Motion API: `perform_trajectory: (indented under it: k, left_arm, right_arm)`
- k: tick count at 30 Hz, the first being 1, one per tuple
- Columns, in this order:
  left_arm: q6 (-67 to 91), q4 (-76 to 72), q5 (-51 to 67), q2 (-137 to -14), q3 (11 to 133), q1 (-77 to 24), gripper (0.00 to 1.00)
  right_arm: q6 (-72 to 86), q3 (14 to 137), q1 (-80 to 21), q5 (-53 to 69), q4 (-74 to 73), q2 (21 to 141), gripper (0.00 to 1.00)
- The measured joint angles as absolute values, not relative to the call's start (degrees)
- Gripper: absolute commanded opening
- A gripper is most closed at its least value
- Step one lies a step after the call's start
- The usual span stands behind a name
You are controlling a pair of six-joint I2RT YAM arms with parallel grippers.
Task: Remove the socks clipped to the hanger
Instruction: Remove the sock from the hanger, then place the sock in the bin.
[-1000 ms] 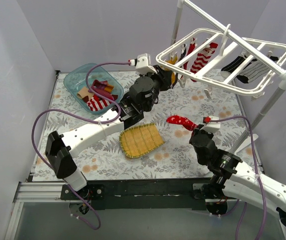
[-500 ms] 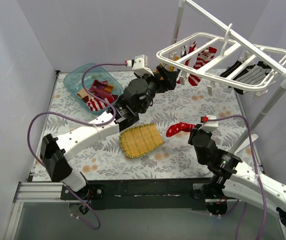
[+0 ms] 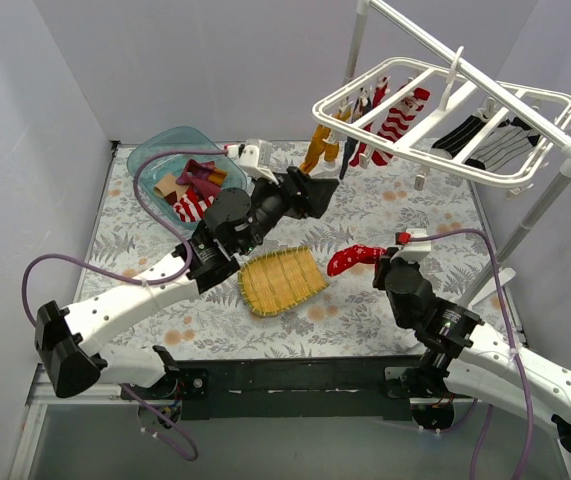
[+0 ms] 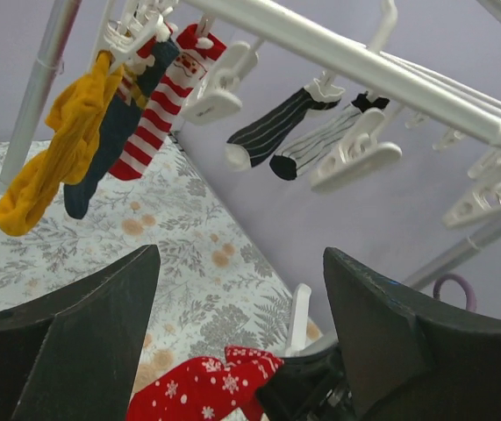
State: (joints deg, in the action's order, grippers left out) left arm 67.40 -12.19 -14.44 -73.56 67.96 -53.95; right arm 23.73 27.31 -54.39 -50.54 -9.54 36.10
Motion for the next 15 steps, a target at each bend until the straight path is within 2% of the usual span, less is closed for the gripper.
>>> perform_trajectory:
  k: [8,15]
  left_arm:
    - [66.6,-11.5,-9.3,-66.0,58.9,-53.8,0.72]
    - [66.6,-9.1,-3.4,-64.9,52.6,-53.8,0.73]
  right_arm:
    - [20.7,27.3,-54.4,-46.2,-7.1,36.0,0.01]
    - [16.1,27.3,-54.4,-37.6,-3.6,35.6,0.01]
